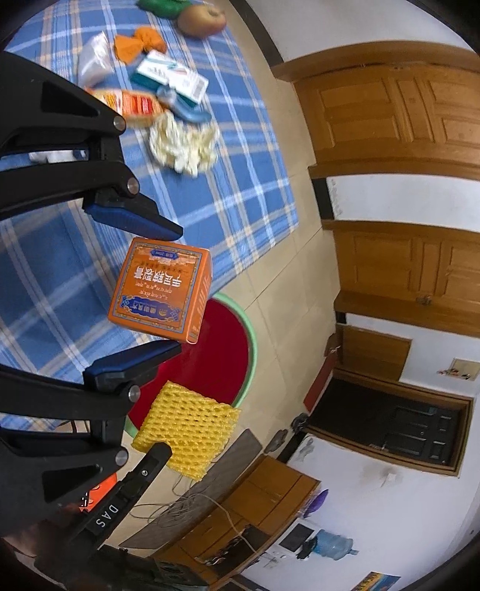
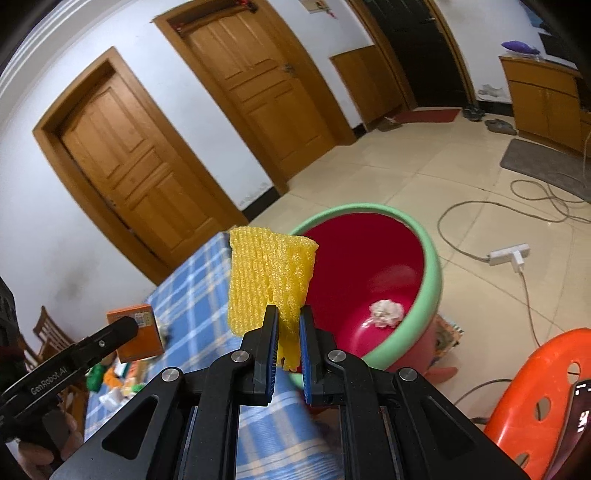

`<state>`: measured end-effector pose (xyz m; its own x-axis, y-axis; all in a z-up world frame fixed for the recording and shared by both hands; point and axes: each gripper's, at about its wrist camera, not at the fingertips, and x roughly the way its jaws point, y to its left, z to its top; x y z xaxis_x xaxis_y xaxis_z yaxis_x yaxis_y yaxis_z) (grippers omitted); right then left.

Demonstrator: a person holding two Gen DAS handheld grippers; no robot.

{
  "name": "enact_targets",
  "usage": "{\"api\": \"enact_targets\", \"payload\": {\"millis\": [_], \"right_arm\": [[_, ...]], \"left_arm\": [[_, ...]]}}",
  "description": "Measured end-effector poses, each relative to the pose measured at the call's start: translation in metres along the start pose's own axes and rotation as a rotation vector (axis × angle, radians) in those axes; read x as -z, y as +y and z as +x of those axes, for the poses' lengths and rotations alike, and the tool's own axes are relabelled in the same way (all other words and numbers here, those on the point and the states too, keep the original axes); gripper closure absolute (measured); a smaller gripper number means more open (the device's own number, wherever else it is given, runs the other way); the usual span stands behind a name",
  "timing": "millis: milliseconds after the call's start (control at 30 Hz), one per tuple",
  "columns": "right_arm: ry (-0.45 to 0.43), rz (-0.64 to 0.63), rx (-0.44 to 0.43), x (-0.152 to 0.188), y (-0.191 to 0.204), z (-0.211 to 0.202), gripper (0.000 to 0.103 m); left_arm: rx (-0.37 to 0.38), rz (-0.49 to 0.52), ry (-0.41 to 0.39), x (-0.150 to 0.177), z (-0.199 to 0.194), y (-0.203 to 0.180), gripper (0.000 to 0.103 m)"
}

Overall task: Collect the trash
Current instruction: 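Carry both items over the red basin and open both tools to drop them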

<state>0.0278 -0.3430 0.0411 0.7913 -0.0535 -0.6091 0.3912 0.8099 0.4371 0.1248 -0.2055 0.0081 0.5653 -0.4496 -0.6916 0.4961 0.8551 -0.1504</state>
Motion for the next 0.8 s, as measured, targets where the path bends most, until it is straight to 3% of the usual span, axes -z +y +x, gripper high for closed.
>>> {"api": "enact_targets", "payload": {"millis": [367,800], "right_arm": [[0.052,0.044,0.072,-0.006,-0.029,0.028,0.089],[0.056,0.064,0.094,-0.015,-0.045,0.038,0.077]], "left_arm": [[0.035,0.044,0.067,-0.011,0.052,-0.027,0.047],[0.062,0.081,0.106,-0.017,0.084,-0.047,0.047]]}}
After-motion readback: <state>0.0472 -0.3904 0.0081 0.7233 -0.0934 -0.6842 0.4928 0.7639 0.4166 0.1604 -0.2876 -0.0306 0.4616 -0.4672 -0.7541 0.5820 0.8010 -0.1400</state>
